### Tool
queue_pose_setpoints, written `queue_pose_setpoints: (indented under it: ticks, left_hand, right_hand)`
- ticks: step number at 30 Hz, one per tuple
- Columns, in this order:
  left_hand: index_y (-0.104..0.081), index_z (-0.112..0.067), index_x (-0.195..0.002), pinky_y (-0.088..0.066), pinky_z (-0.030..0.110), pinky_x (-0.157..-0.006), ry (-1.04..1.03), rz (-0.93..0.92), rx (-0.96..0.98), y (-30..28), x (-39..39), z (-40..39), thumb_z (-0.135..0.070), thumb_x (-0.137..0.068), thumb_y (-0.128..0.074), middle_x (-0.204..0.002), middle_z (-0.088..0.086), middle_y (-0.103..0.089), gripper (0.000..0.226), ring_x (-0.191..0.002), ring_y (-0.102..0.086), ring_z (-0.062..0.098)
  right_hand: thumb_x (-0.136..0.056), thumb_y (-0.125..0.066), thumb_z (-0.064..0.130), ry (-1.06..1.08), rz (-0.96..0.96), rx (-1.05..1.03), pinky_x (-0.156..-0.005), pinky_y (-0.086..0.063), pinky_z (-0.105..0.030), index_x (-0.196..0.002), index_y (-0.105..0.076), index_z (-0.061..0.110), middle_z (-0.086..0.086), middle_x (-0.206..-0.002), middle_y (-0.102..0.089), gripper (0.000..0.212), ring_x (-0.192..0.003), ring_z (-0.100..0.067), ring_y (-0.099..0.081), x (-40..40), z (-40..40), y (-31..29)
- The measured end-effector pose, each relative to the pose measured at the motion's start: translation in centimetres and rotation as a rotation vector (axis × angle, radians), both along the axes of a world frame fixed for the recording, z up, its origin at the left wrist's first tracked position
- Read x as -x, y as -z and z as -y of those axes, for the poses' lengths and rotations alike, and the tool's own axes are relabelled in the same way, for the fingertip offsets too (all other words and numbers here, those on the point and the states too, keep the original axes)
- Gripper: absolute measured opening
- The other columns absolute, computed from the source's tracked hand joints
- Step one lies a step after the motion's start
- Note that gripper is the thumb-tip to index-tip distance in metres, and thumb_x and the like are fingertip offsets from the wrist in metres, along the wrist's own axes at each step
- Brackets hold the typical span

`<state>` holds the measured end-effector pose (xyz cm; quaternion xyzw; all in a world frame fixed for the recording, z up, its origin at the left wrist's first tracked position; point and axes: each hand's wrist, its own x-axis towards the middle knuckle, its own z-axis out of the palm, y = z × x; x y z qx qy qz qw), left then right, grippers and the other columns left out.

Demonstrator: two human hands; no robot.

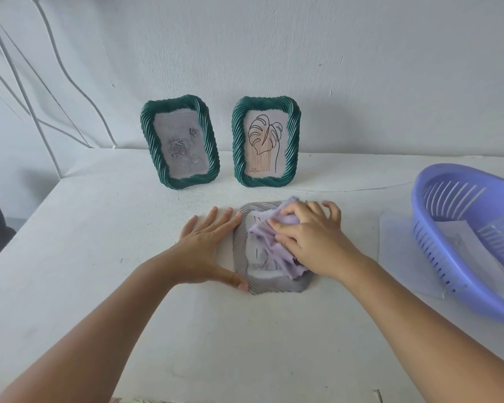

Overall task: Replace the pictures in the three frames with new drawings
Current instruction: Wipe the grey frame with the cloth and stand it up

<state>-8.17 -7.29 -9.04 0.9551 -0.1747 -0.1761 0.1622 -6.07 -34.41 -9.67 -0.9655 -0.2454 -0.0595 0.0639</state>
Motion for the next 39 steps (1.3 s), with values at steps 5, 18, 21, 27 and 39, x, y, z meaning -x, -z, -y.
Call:
queue_pose_setpoints:
  ticks: [5,18,21,27,39]
  left_hand:
    - [0.014,-0.047,-0.157,0.016,0.044,-0.124,-0.005,0.000,0.008,-0.1,0.0,0.1,-0.094,-0.053,-0.066,-0.165,-0.020,0.019,0.139,-0.148,0.032,0.003]
    - [0.014,-0.049,-0.156,0.017,0.043,-0.124,-0.014,-0.008,0.015,-0.1,0.0,0.1,-0.094,-0.051,-0.067,-0.165,-0.022,0.019,0.140,-0.147,0.033,0.000]
    - [0.012,-0.047,-0.157,0.017,0.043,-0.124,-0.019,-0.011,0.015,-0.2,0.1,0.1,-0.094,-0.051,-0.066,-0.165,-0.022,0.018,0.140,-0.146,0.033,0.000]
    - [0.014,-0.047,-0.157,0.017,0.043,-0.124,-0.016,-0.015,0.010,-0.2,0.0,0.2,-0.093,-0.051,-0.067,-0.164,-0.022,0.020,0.140,-0.146,0.033,0.000]
    - [0.013,-0.047,-0.157,0.017,0.042,-0.124,-0.023,-0.010,0.007,-0.1,0.0,0.2,-0.093,-0.050,-0.068,-0.165,-0.021,0.019,0.141,-0.147,0.033,0.001]
  right_hand:
    - [-0.100,-0.047,0.039,0.026,-0.014,-0.051,-0.110,-0.019,-0.055,-0.129,-0.063,0.042,0.003,-0.134,-0.047,0.033,-0.122,-0.026,-0.042,-0.9,-2.7,-0.3]
    - [-0.102,-0.045,0.042,-0.040,-0.074,-0.056,-0.114,-0.014,-0.052,-0.137,-0.056,0.047,0.007,-0.134,-0.044,0.037,-0.124,-0.021,-0.040,-1.8,-2.5,-0.2]
    - [-0.100,-0.030,0.051,-0.140,-0.122,-0.049,-0.115,-0.011,-0.052,-0.136,-0.055,0.052,0.012,-0.138,-0.043,0.044,-0.129,-0.018,-0.035,-0.8,-0.9,-0.2]
    - [-0.103,-0.041,0.046,-0.058,-0.074,0.007,-0.115,-0.012,-0.052,-0.138,-0.053,0.052,0.008,-0.131,-0.042,0.038,-0.124,-0.021,-0.038,-2.3,-0.7,-0.5]
    - [-0.100,-0.033,0.052,-0.068,-0.074,-0.008,-0.114,-0.012,-0.050,-0.137,-0.053,0.056,0.009,-0.124,-0.044,0.042,-0.121,-0.019,-0.040,-2.4,-0.6,-0.7]
